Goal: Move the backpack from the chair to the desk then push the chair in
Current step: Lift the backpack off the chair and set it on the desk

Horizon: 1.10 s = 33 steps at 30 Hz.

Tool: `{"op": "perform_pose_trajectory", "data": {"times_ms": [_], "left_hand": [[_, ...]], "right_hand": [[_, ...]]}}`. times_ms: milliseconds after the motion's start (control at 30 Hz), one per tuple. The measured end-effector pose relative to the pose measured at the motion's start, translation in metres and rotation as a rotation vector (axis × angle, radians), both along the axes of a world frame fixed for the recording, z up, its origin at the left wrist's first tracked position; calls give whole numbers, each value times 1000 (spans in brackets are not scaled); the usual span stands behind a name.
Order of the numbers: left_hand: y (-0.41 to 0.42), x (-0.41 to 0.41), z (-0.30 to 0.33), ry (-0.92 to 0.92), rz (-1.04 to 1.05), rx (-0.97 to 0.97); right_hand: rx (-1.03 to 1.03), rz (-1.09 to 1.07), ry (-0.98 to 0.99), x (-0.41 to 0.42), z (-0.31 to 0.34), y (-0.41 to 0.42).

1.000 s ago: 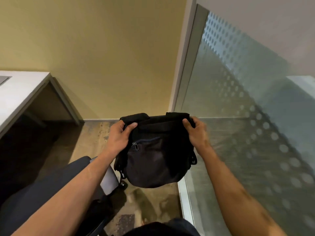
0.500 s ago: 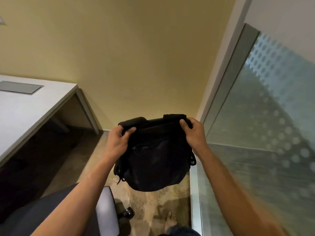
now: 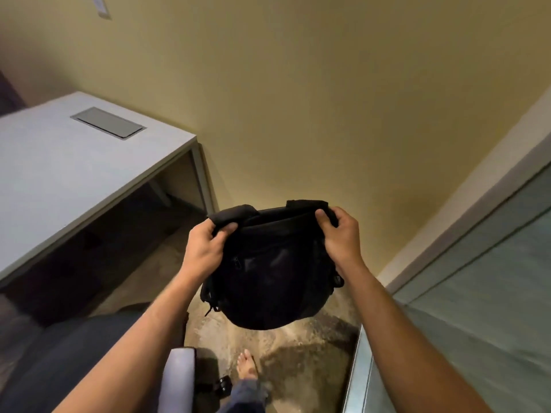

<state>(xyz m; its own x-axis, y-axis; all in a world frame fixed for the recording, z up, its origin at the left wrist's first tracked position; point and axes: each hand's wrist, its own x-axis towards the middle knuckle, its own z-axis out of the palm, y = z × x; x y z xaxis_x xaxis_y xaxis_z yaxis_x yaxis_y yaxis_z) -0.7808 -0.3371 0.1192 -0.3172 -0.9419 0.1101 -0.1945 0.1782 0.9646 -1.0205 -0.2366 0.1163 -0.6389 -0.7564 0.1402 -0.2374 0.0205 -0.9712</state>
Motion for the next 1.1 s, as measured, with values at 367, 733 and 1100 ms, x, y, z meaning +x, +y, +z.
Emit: {"op": "perform_pose_trajectory", "data": {"times_ms": [367, 733, 1100], "left_hand": [[-136, 6, -24, -60, 73, 13], [-245, 31, -4, -17, 198, 53], [-339, 37, 19, 124, 431, 30]], "right_hand": [[-25, 115, -42, -11, -18, -156], [-91, 254, -85, 9, -3, -297], [-129, 445, -41, 17, 15, -458]]}}
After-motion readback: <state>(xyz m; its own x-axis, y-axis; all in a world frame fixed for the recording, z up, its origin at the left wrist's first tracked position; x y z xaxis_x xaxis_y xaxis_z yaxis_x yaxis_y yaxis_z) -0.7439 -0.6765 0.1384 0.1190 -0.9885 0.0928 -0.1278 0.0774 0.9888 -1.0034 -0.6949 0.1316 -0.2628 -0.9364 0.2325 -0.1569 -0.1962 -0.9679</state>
